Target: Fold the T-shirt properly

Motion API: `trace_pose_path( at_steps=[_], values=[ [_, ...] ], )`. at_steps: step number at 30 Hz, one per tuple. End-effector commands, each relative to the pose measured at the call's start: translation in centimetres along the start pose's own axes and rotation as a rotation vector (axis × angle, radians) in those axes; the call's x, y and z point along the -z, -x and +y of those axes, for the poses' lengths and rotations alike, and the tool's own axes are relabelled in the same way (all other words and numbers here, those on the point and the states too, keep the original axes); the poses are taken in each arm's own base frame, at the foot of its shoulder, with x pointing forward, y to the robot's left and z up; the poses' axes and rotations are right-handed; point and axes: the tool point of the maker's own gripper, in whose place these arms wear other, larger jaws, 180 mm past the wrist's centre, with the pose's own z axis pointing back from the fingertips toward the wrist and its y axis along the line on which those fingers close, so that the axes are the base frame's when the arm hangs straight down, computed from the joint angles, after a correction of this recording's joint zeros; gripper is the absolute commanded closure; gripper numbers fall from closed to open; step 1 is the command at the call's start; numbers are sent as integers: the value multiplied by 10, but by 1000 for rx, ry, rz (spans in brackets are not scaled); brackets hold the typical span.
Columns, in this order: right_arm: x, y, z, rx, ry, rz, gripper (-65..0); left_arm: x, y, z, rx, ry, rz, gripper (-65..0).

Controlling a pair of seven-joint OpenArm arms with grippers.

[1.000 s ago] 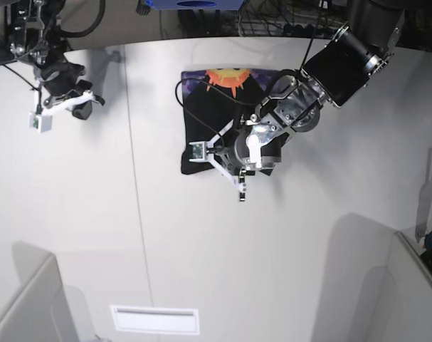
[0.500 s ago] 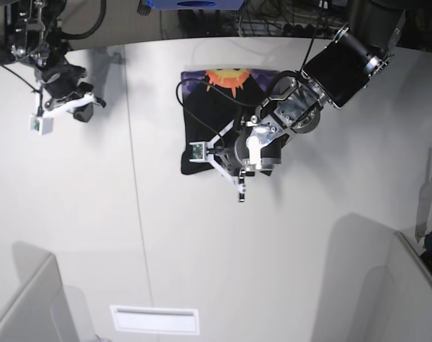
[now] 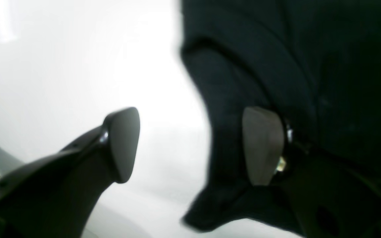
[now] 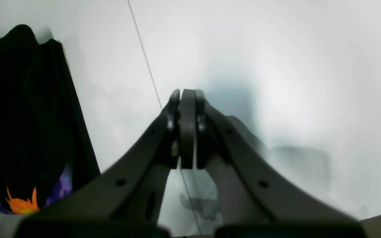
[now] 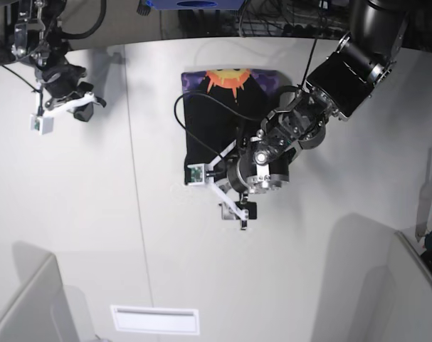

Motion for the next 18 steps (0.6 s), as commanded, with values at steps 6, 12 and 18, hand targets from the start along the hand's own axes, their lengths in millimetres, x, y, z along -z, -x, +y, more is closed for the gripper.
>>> trace_pose_path(
  at_steps=[6, 12, 18],
  values=[
    [-3, -9, 3, -18, -10, -30, 0, -50, -6, 71, -79, -217, -73, -462],
    [-6, -2, -2, -19, 2, -13, 0, -96, 41, 72, -235, -317, 31, -100],
    [-10, 1, -12, -30, 26, -4, 0, -84, 118, -13, -419, -179, 168, 0]
  ],
)
